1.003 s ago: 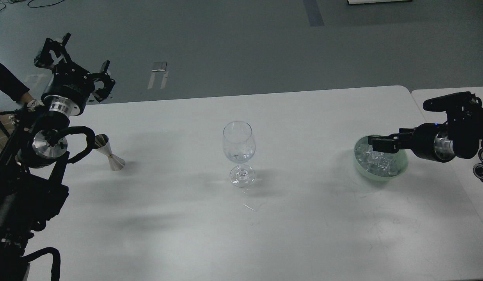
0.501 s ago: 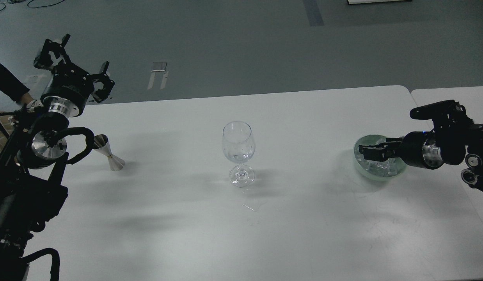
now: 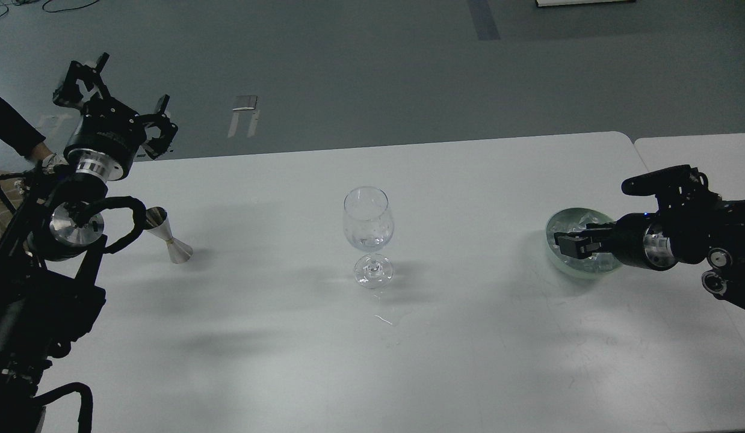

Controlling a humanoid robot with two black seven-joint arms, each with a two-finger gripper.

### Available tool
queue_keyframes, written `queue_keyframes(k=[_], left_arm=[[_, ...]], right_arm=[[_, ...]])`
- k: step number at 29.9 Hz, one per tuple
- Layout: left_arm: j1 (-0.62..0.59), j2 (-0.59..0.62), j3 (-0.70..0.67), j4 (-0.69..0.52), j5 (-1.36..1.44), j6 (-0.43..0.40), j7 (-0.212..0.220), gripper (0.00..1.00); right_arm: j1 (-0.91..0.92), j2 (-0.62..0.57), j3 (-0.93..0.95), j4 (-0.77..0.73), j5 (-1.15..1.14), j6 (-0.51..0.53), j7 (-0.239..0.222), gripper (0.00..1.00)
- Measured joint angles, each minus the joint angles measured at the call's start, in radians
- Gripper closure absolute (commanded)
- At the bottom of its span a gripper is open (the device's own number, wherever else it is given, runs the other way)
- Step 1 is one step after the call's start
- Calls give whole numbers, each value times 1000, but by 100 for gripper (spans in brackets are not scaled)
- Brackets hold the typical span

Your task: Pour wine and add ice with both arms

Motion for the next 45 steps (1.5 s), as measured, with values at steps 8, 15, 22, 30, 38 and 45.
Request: queue_keyframes(k=[8, 15, 22, 30, 38, 45], left_arm=[[0, 0, -1, 1, 0, -1, 0, 0], [0, 1, -2, 1, 0, -1, 0, 0], [2, 1, -2, 4, -2, 0, 0, 0], [3, 1, -2, 13, -2, -3, 0, 0], [6, 0, -3, 14, -2, -4, -1, 0], [8, 0, -3, 14, -2, -2, -1, 0]], right_arm=[[-2, -2, -19, 0, 1, 3, 0, 45], [9, -1, -23, 1, 0, 3, -2, 47], [9, -2, -24, -1, 0, 2, -2, 51], [-2, -2, -28, -2, 1, 8, -9, 66], [18, 0, -27, -3, 6, 15, -16, 69], [18, 1, -25, -2, 7, 15, -16, 73]])
